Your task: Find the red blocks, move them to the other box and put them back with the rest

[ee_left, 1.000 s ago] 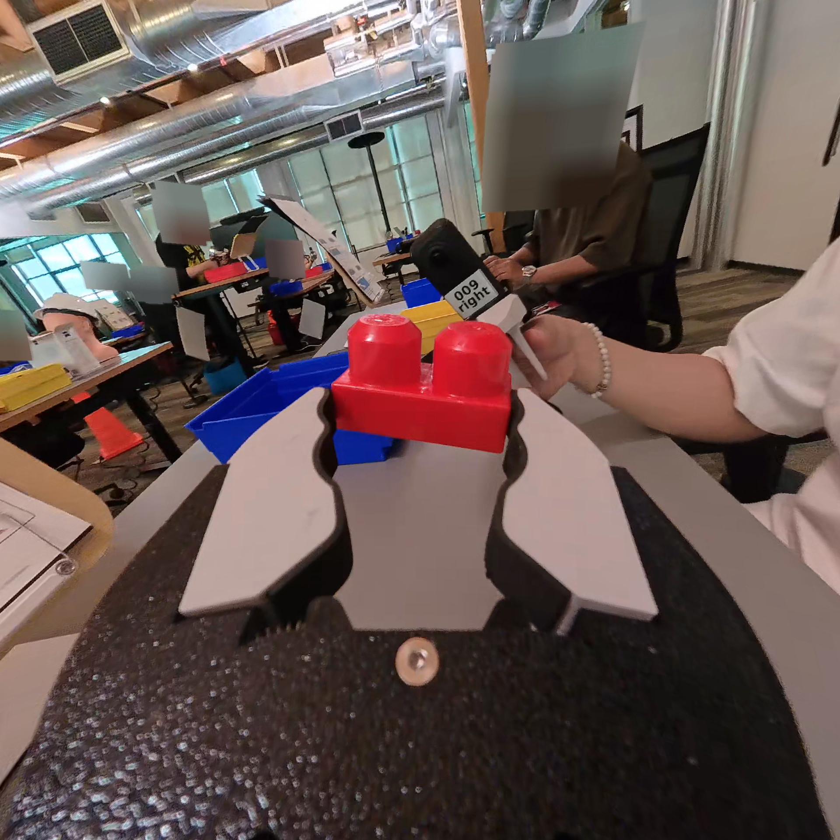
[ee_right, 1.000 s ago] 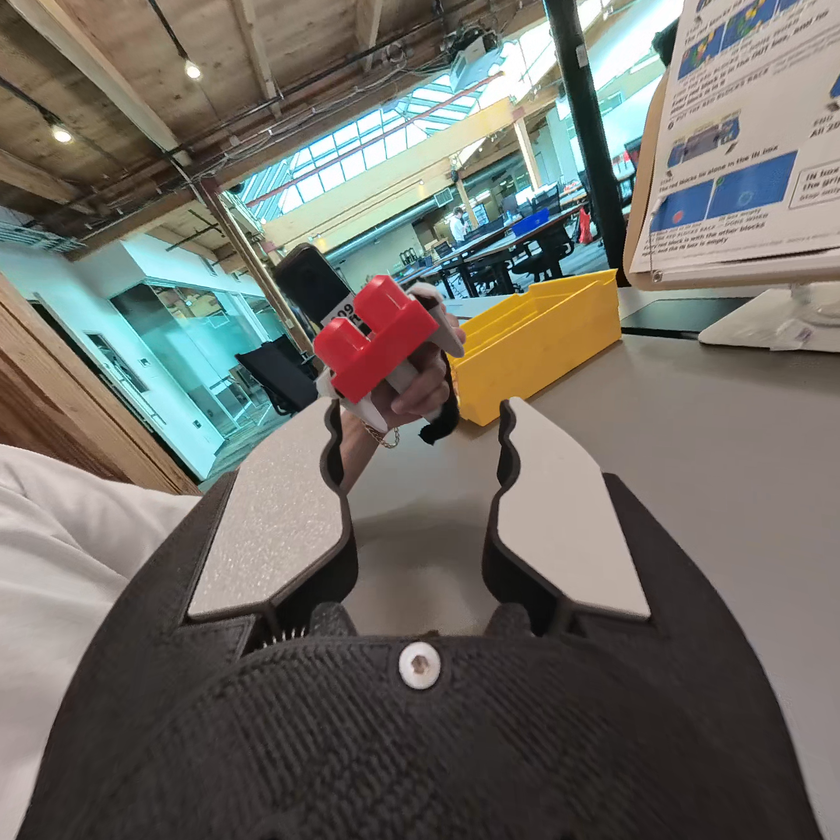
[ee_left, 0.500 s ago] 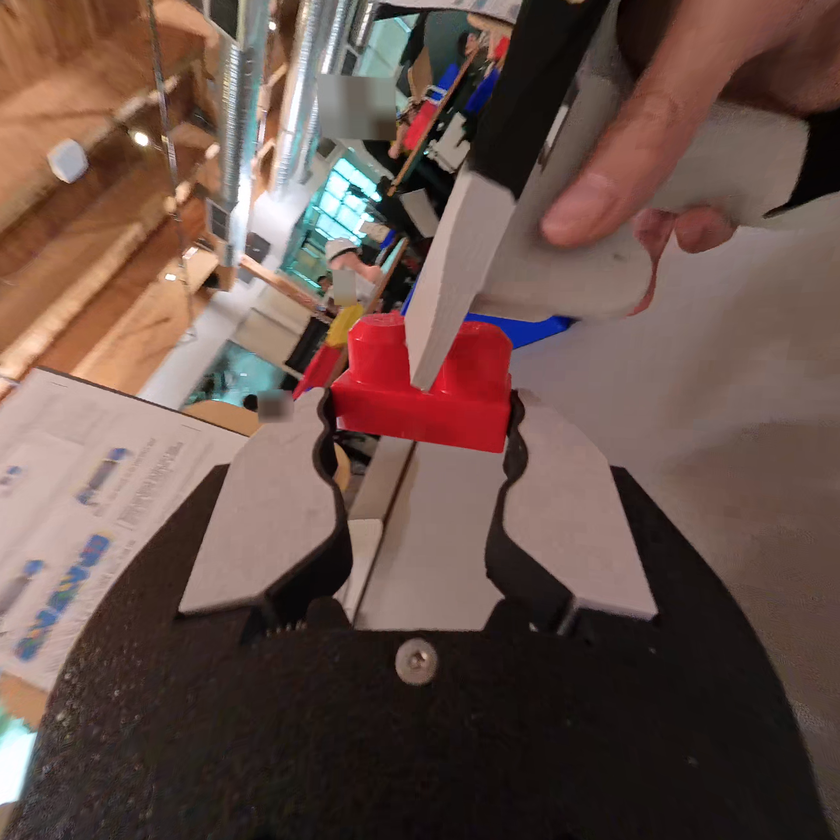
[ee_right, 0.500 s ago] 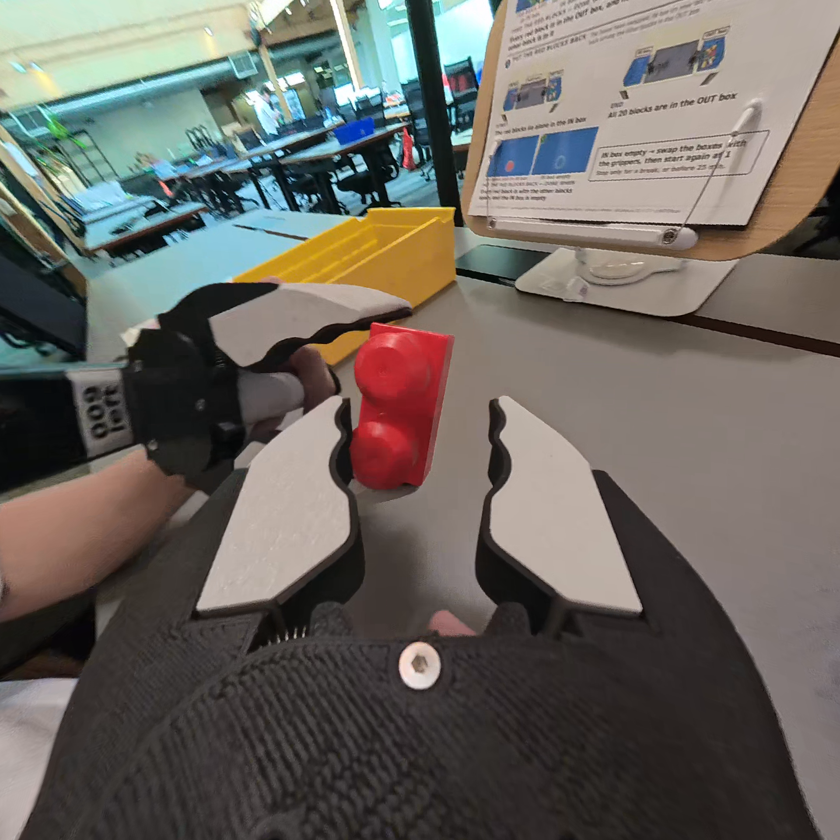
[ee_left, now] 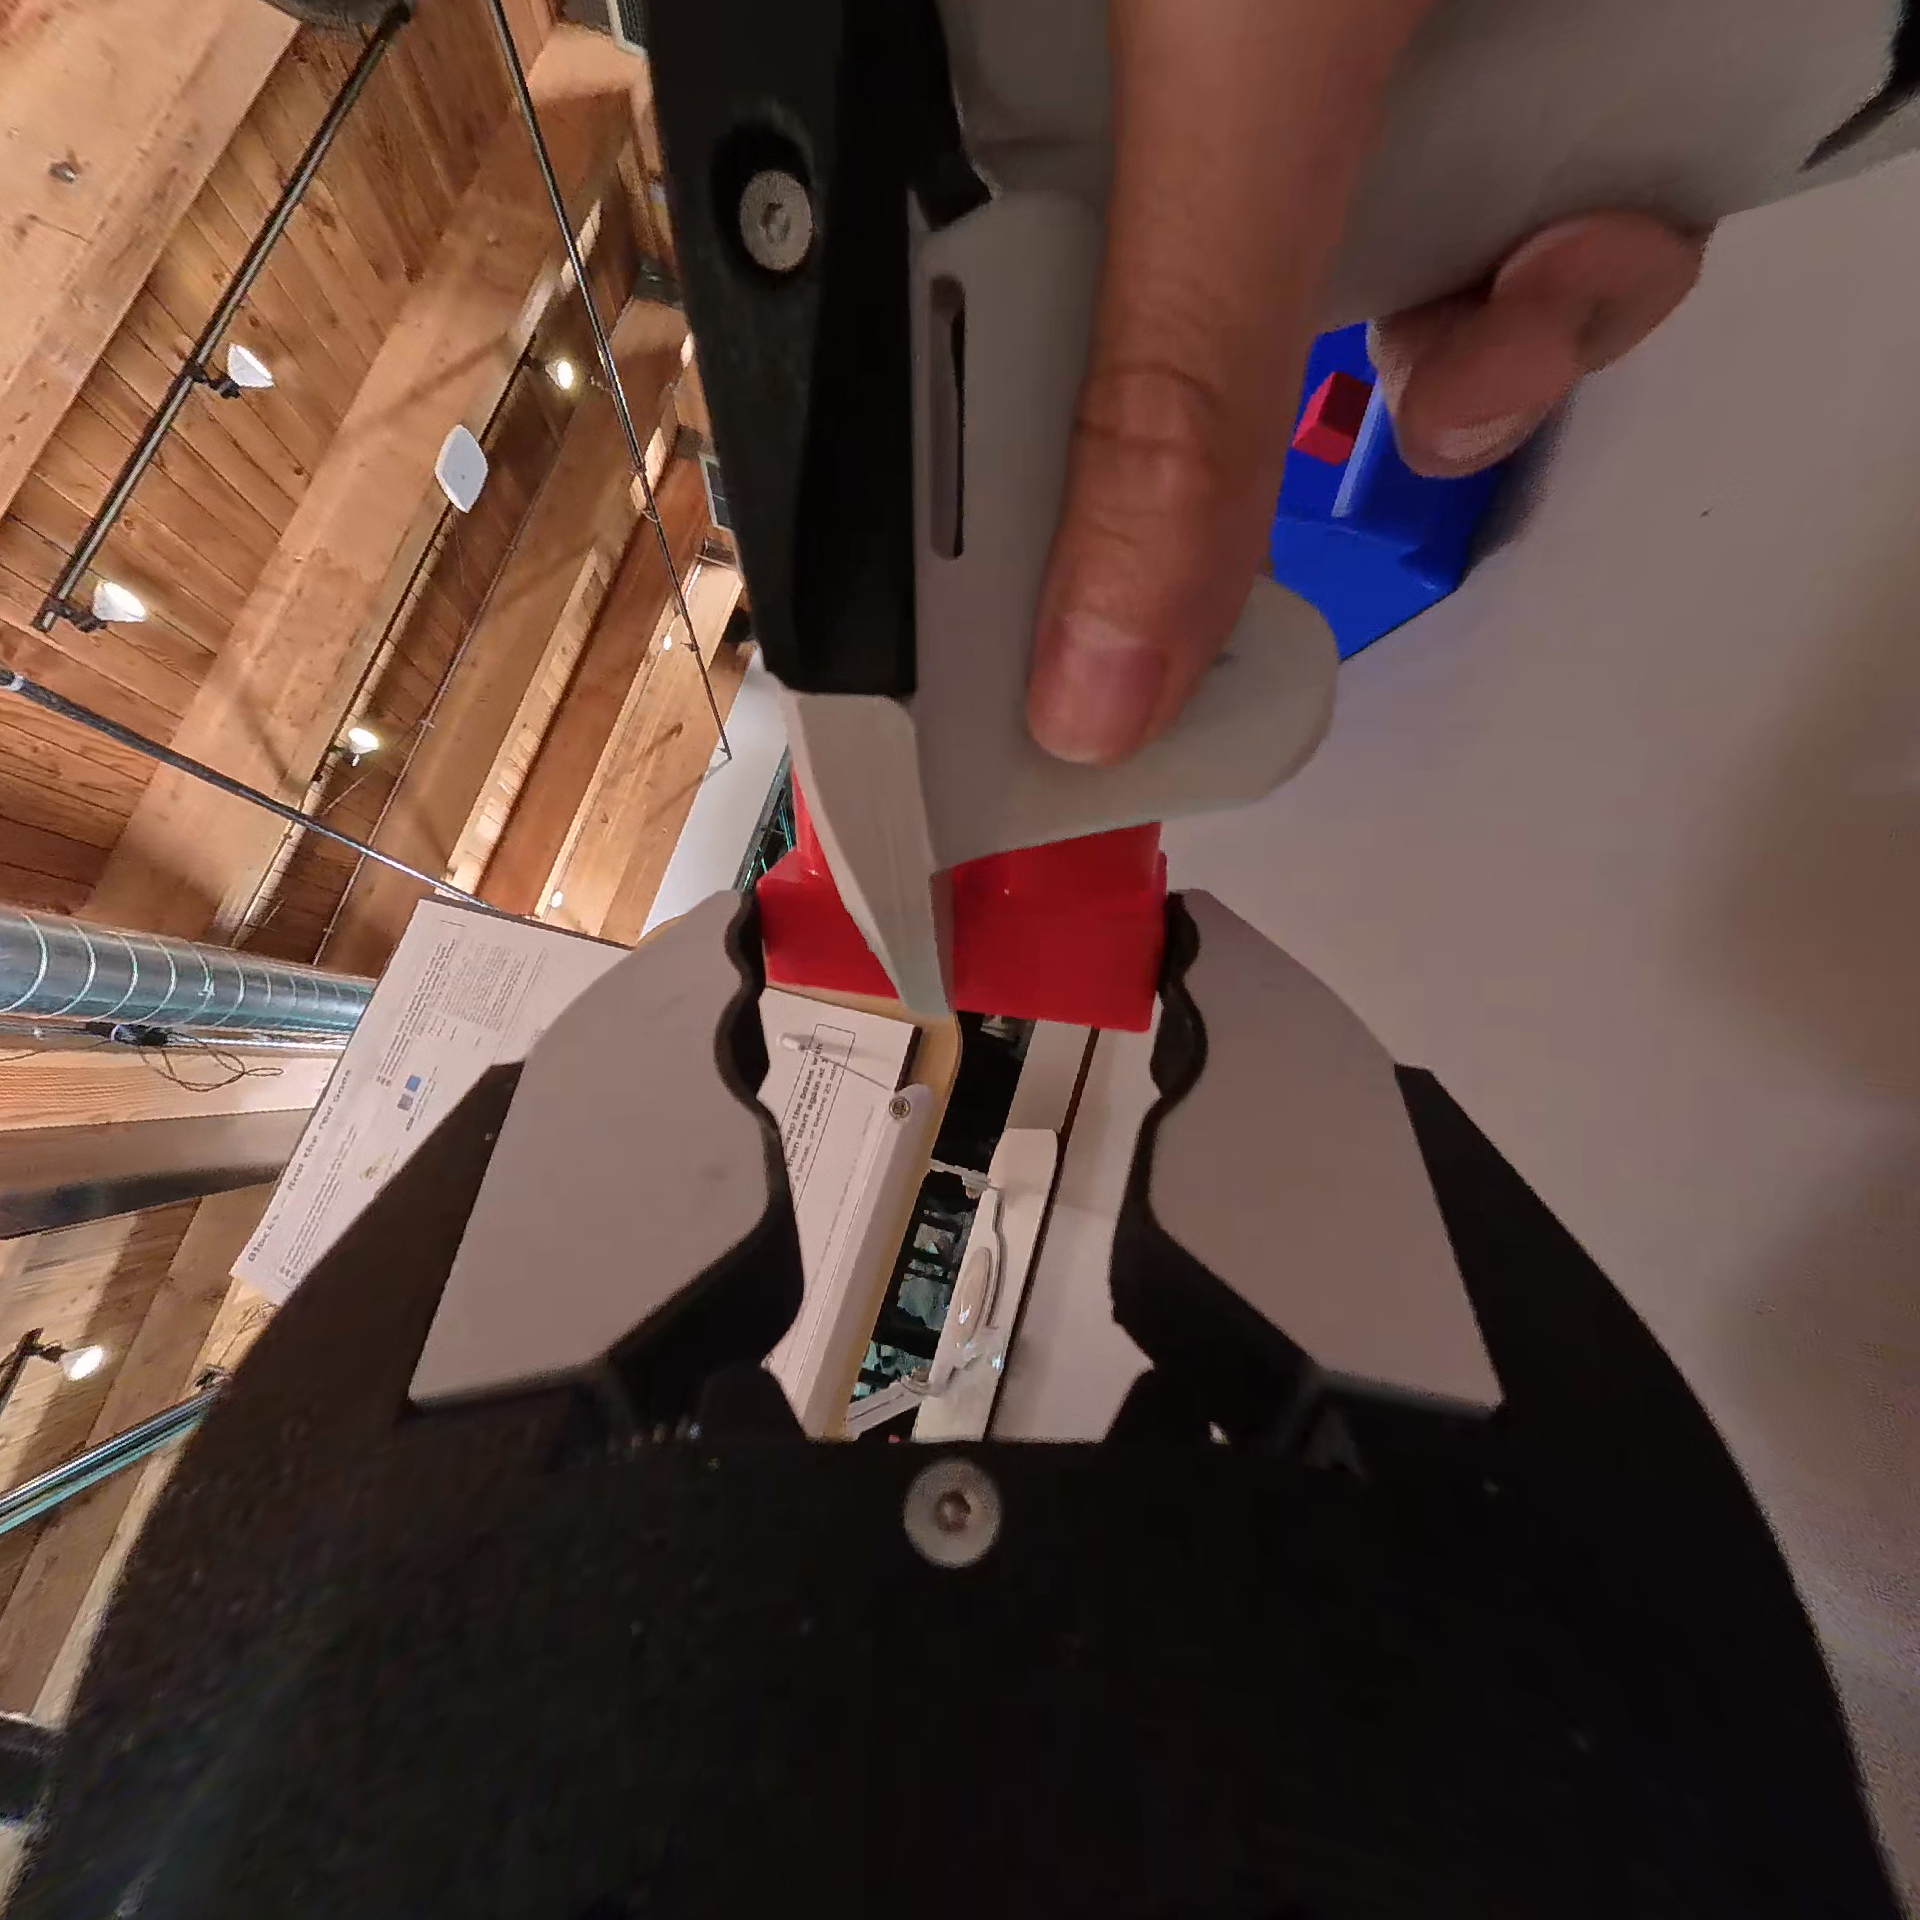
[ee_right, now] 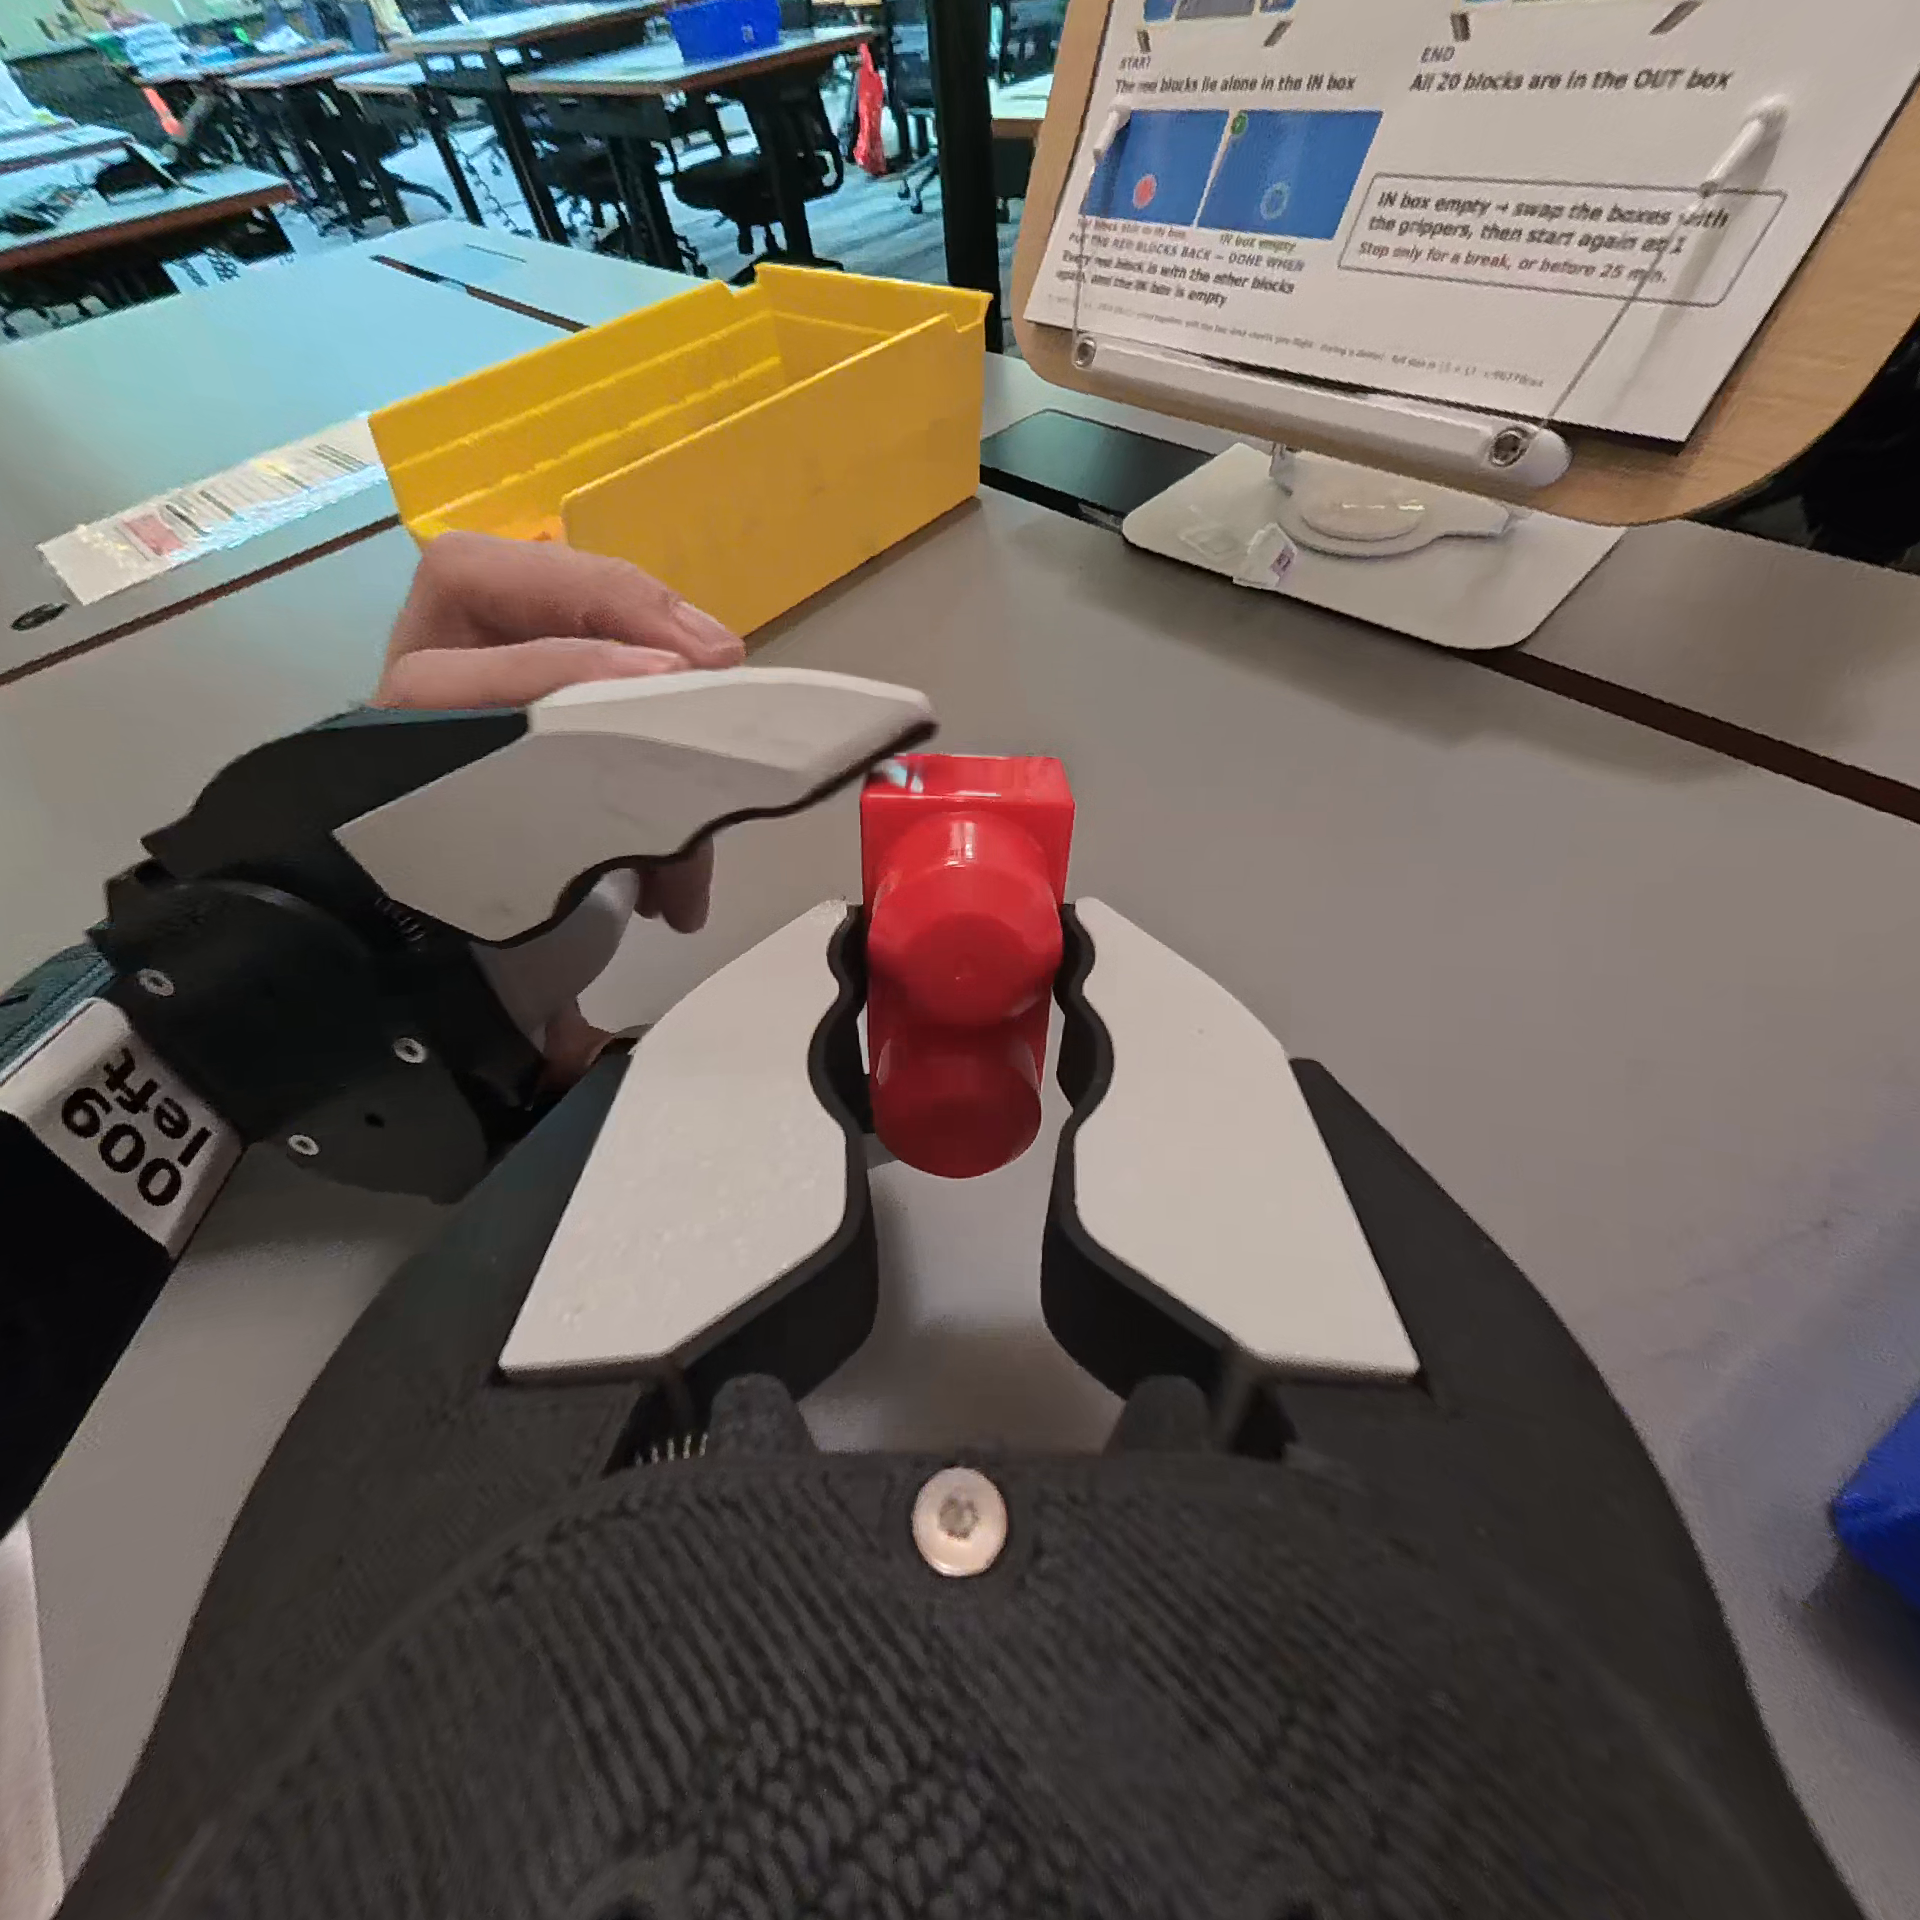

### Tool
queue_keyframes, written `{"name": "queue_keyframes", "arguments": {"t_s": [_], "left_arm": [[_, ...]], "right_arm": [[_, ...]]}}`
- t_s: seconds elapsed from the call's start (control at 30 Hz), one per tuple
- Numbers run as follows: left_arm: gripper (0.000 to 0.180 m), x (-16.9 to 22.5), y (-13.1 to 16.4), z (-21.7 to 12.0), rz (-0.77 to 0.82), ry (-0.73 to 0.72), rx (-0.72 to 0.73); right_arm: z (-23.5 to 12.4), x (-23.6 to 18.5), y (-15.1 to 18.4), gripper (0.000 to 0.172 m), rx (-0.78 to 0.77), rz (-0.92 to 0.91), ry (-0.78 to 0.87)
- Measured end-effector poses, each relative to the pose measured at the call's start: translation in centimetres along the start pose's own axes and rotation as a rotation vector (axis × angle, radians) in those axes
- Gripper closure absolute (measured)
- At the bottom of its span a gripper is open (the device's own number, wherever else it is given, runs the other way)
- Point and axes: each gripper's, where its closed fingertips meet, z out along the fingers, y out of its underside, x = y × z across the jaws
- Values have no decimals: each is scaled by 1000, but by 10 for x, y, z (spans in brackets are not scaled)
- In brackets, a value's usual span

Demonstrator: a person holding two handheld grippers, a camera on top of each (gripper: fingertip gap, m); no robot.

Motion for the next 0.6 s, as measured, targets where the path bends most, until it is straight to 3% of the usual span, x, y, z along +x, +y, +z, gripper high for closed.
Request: {"name": "queue_keyframes", "arguments": {"t_s": [0.13,0.3,0.47,0.6], "left_arm": [[93,-4,-2,-2,-72,4,27],[91,-12,7,-3,-389,67,47],[95,-14,23,0,-767,137,30],[98,-12,38,2,-907,151,-5]], "right_arm": [[-26,32,-5,137,-19,-35,132],[-93,108,0,137,-86,-16,387],[-136,201,21,137,-352,7,605],[-139,258,43,136,-558,95,618]]}}
